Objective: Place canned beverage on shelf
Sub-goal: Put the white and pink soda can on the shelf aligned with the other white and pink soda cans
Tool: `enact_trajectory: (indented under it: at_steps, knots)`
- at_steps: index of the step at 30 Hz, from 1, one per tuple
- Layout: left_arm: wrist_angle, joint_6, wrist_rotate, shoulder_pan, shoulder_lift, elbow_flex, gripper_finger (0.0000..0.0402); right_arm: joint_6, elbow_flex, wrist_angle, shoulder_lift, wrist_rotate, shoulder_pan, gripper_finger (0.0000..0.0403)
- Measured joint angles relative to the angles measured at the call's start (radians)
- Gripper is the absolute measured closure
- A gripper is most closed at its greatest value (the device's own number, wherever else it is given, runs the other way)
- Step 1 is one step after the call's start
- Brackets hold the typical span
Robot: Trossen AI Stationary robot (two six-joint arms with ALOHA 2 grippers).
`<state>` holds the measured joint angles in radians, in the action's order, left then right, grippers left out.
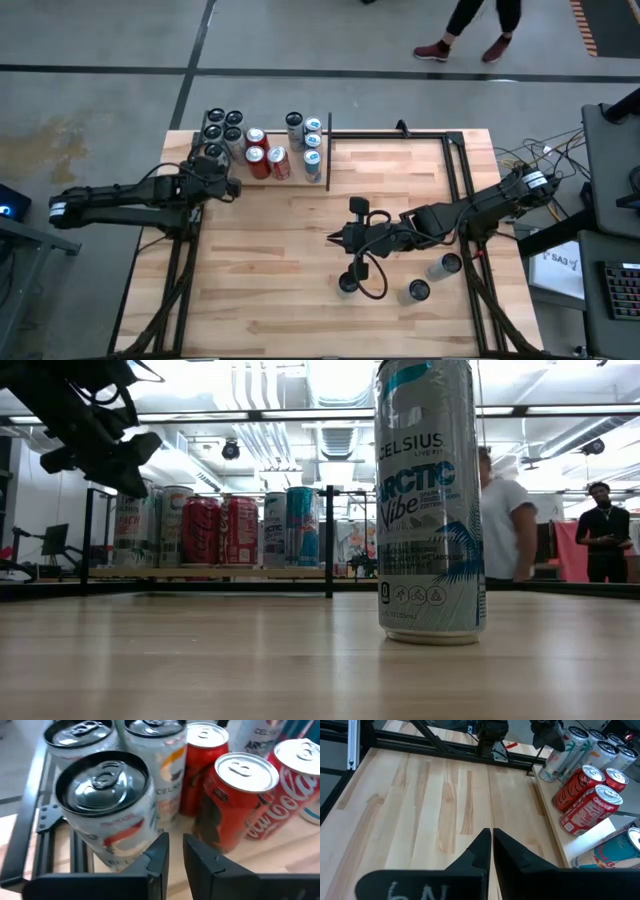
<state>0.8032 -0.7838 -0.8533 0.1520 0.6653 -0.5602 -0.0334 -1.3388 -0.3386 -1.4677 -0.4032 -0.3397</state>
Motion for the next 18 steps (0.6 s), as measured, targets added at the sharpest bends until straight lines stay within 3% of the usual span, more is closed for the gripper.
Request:
enact_trajectory:
  at_steps: [18]
  knots:
    - [0.031,-0.028,-0.100,0.002,0.044,0.000,0.0363,0.000,0.000,0.005,0.000,0.000,0.000,0.0394]
